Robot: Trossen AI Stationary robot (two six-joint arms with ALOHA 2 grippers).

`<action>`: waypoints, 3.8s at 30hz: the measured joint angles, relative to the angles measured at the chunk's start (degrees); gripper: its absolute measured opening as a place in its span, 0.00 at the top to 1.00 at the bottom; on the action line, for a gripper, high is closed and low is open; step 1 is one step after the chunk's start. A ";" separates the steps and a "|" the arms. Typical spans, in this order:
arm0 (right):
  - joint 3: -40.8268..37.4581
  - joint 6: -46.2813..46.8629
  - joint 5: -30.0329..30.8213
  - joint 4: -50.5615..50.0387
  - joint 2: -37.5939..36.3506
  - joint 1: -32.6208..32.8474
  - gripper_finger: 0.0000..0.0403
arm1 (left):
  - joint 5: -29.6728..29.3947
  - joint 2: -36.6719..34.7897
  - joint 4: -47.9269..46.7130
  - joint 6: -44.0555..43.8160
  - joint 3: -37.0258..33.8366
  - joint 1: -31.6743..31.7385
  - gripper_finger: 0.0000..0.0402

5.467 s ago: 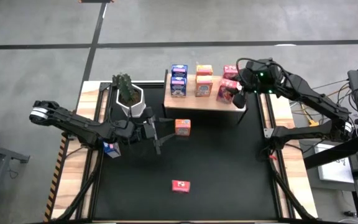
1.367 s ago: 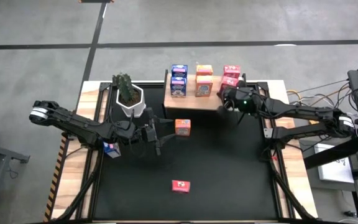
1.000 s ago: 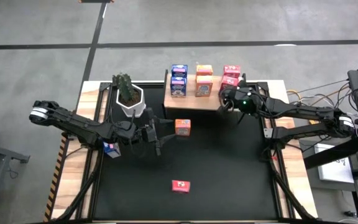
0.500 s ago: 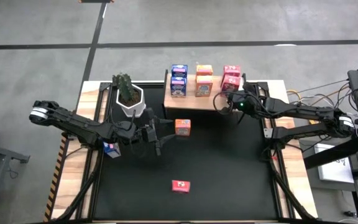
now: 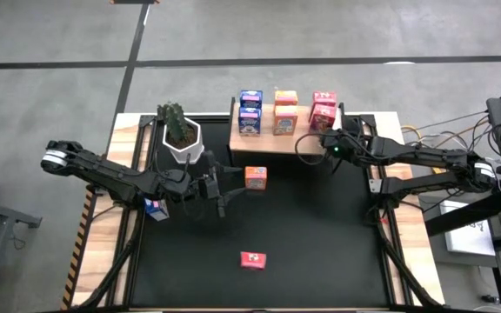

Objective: Stack cereal on shelf
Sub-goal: Put the left red cereal box on the shelf, then put the orange cereal box on the shelf

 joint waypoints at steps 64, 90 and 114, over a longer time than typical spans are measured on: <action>-3.52 0.27 -1.55 17.24 0.42 -0.11 0.98 | 0.03 0.00 -0.24 0.33 0.00 0.01 0.36; -3.19 1.12 -3.54 17.59 -4.50 13.76 0.98 | 6.81 1.18 -8.51 -5.94 0.00 0.02 0.36; -3.74 -1.24 -2.99 26.65 1.46 25.55 0.98 | 20.15 13.79 -1.46 -17.30 1.81 15.69 0.33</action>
